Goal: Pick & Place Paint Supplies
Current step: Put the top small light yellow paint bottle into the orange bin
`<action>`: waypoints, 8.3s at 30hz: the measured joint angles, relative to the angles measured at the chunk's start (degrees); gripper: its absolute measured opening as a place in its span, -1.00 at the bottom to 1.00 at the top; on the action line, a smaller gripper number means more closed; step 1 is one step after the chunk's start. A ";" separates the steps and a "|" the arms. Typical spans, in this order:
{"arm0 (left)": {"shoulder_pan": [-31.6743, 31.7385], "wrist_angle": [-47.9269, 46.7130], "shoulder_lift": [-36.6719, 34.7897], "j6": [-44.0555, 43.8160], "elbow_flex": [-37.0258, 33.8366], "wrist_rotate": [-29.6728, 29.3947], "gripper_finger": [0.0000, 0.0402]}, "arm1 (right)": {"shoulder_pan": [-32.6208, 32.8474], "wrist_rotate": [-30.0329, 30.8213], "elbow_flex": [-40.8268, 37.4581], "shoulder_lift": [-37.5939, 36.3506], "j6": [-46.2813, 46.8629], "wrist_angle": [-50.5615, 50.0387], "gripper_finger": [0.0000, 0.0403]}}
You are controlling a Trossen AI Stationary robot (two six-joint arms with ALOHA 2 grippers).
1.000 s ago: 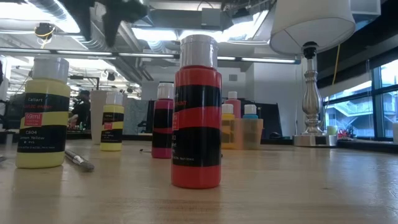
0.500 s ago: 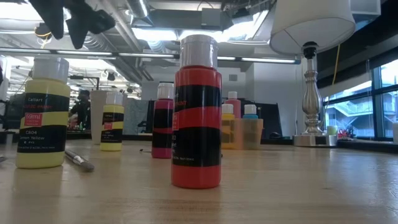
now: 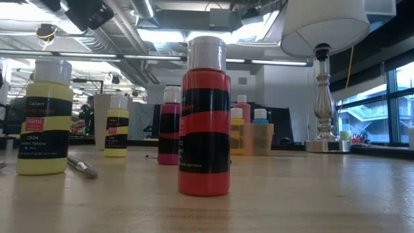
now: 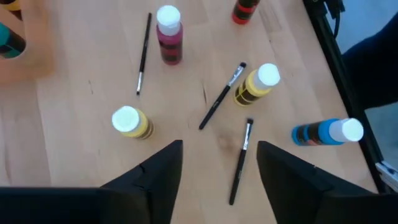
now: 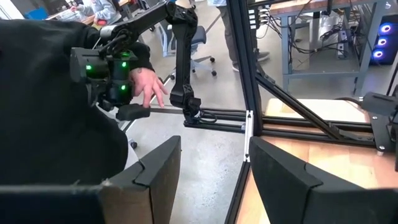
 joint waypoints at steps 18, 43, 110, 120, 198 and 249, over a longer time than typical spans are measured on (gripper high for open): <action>-1.31 17.48 -8.71 -13.49 -14.72 -6.46 0.19 | 0.74 0.00 0.02 0.00 -0.10 -0.50 -0.03; -12.07 41.19 -20.04 -26.84 -45.49 -33.68 0.19 | -0.86 0.07 0.02 0.00 3.04 0.36 -0.03; -1.40 96.92 15.43 -20.26 -54.42 -21.20 0.19 | -3.32 -0.11 0.02 -0.02 5.48 3.45 -0.03; -1.38 96.89 15.43 -17.57 -54.42 -23.80 0.19 | -3.32 -0.13 0.02 -0.02 5.87 3.51 -0.03; -0.81 54.62 -6.40 -0.70 -5.50 -16.04 -0.44 | -1.04 21.67 0.35 -3.43 -8.14 -3.25 -0.27; -4.31 55.30 -0.52 -6.06 -2.21 -12.72 -0.44 | -12.62 21.00 0.35 3.30 -1.49 -0.06 0.57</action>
